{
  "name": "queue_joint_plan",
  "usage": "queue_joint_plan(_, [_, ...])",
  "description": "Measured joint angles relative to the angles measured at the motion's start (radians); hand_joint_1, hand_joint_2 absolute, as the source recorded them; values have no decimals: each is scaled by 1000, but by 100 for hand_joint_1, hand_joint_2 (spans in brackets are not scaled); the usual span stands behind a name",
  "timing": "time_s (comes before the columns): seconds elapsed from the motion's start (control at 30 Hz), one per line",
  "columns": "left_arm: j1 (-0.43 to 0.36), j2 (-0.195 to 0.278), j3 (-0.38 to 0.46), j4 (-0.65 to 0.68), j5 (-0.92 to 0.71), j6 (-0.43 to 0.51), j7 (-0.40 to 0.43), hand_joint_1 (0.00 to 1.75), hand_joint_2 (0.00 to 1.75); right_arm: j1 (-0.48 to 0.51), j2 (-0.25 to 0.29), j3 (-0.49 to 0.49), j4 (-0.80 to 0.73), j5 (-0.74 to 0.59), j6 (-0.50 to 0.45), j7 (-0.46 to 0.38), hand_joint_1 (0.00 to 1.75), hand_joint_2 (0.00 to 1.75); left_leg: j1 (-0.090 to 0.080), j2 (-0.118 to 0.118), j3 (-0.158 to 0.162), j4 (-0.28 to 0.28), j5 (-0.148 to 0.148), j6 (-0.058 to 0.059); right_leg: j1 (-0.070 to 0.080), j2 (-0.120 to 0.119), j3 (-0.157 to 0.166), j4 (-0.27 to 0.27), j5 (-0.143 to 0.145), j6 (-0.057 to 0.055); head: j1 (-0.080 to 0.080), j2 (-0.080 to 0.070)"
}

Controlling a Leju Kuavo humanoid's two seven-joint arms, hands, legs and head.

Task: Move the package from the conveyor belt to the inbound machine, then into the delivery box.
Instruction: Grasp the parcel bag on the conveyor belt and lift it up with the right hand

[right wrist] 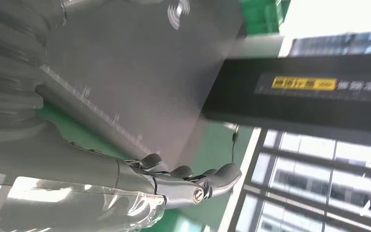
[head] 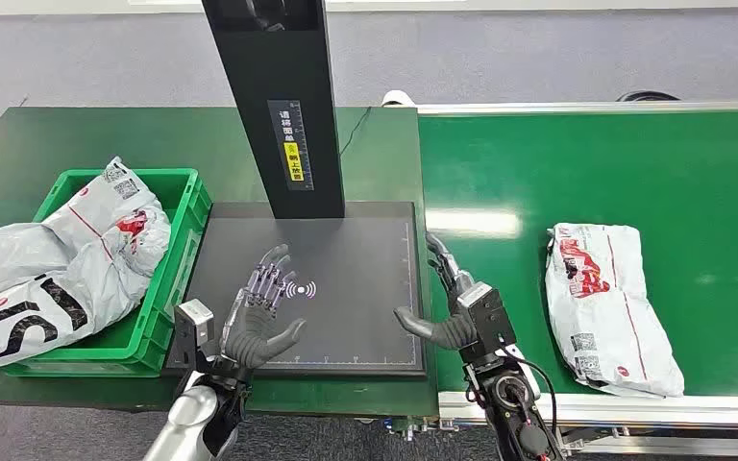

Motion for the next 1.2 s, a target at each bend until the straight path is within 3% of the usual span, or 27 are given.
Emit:
queue_joint_plan(0.23, [19, 4, 9, -26, -7, 5, 2, 0, 175, -41, -55, -20, -6, 195, -123, 79, 0, 175, 0, 0, 0, 0, 0, 0, 0, 0, 0, 0, 0, 0, 0, 0])
queue_joint_plan(0.5, [30, 6, 14, -37, -8, 5, 3, 0, 175, -61, -89, -40, -8, 240, -157, 106, 0, 175, 0, 0, 0, 0, 0, 0, 0, 0, 0, 0, 0, 0, 0, 0])
queue_joint_plan(0.7, [31, 16, 21, -55, -5, -15, 14, 0, 175, -131, -183, -103, 6, 261, -180, 145, 0, 175, -1, -1, 0, 1, 0, 1, -1, 0, 1, 0, 1, 1, 0, 0])
queue_joint_plan(0.77, [30, 19, 25, -59, -5, -18, 18, 0, 175, -146, -207, -119, 15, 290, -183, 191, 0, 175, -1, 0, 0, 1, 0, 1, -1, 0, 1, 0, 1, 2, 0, 0])
queue_joint_plan(0.9, [29, 26, 29, -67, -8, -25, 36, 0, 175, -186, -249, -143, 88, 437, -177, 430, 0, 175, -1, -2, 0, 1, 1, 1, -1, -1, 1, 0, 1, 2, 0, 0])
queue_joint_plan(0.97, [29, 32, 33, -74, -7, -28, 42, 0, 175, -200, -270, -157, 125, 498, -185, 497, 0, 175, -1, -2, 0, 1, 1, 1, -1, -1, 1, 0, 1, 2, 0, 0])
queue_joint_plan(1.2, [29, 45, 42, -85, -7, -27, 51, 0, 175, -210, -300, -182, 179, 546, -204, 538, 0, 175, -1, -2, 0, 1, 1, 1, -1, -1, 0, 0, 1, 1, 0, 0])
